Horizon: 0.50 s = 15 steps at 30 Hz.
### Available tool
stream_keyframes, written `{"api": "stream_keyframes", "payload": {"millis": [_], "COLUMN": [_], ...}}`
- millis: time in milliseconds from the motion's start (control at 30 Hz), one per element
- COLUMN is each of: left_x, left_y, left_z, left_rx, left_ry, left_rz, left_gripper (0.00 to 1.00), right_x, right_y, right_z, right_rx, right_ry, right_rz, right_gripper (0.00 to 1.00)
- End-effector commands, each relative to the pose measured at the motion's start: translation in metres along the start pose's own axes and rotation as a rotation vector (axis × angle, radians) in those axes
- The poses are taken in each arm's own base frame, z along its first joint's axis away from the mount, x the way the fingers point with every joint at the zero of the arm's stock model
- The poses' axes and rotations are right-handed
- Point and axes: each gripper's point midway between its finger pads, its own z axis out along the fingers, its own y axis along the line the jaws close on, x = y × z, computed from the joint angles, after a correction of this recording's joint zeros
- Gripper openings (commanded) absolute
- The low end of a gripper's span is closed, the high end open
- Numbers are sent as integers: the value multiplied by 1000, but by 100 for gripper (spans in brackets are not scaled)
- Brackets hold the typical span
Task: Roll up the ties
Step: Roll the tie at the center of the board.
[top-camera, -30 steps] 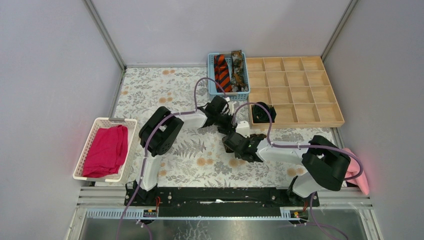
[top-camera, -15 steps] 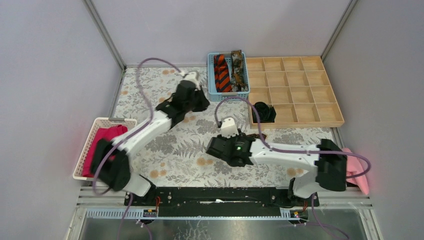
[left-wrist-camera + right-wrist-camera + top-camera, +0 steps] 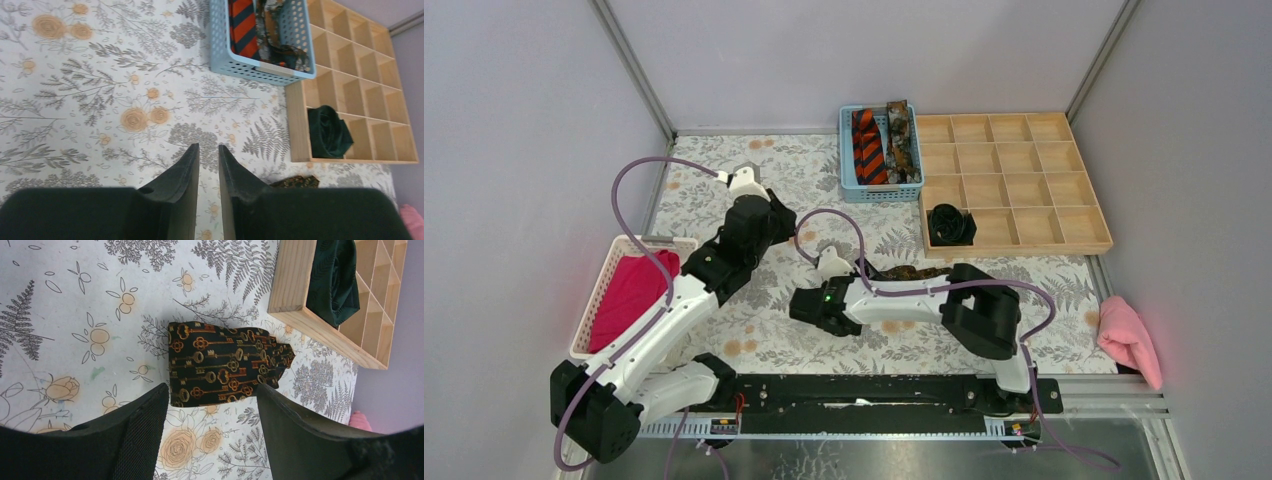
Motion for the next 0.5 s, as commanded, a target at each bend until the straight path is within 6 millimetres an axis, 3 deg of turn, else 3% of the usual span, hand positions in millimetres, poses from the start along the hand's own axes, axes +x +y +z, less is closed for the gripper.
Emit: {"api": "stream_keyframes", "payload": {"millis": [0,100,300,467], "left_x": [6,6,5,2], "left_y": [15,15,15,15], "left_z": [4,5,5,6], "left_rx": [-68,-69,-68,-71], "left_ry": [11,13,11,10], "left_rz": [29,34,42,45], "left_gripper": [25,25,24,24], "right_x": [-13,-6,10,29], "right_y": [-2,4,-2,7], "right_z": [6,16,36,53], "right_rx": [59,59,86,22], "right_ry": [-28,-1,64,130], "right_rz": [-51,-62,-68,-25], "right_gripper": [73,72,73,73]}}
